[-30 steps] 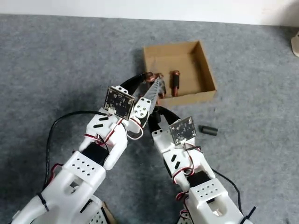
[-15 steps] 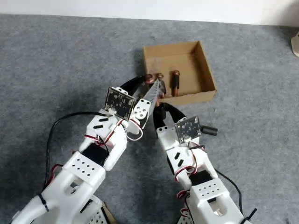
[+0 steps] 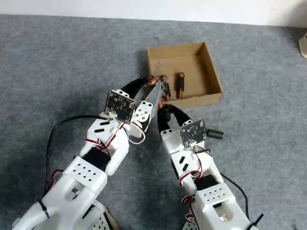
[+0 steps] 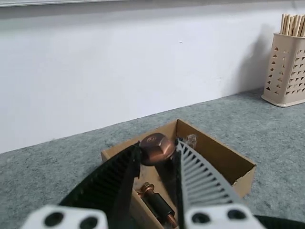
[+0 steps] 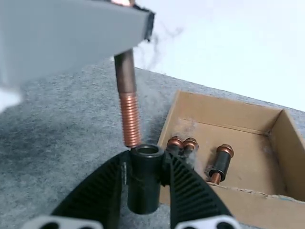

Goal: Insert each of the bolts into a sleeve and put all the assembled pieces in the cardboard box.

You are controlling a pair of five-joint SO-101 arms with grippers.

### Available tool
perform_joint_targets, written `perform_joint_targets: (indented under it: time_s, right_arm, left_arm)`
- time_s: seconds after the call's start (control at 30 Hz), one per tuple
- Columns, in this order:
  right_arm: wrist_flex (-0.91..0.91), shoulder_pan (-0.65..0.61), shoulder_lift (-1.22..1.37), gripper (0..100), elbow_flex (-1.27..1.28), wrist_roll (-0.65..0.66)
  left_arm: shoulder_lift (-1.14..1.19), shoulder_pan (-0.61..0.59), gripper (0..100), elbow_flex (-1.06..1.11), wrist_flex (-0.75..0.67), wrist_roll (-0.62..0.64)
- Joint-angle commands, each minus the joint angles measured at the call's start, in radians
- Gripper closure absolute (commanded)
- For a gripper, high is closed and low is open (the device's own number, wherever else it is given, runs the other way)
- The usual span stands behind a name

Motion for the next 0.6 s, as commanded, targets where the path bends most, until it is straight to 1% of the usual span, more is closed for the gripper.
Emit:
perform_joint_targets:
  time_s: [0.0,0.57]
  right_arm:
    - [-0.039,-0.022,-0.013,99.4,0.15,0.003]
    - [-0.039,-0.044,-0.012,99.4,0.15,0.003]
  left_arm:
    - [-0.016,0.021,100,-0.024,-0.011,0.005]
    - [-0.016,0.021,100,-0.025,-0.011,0.005]
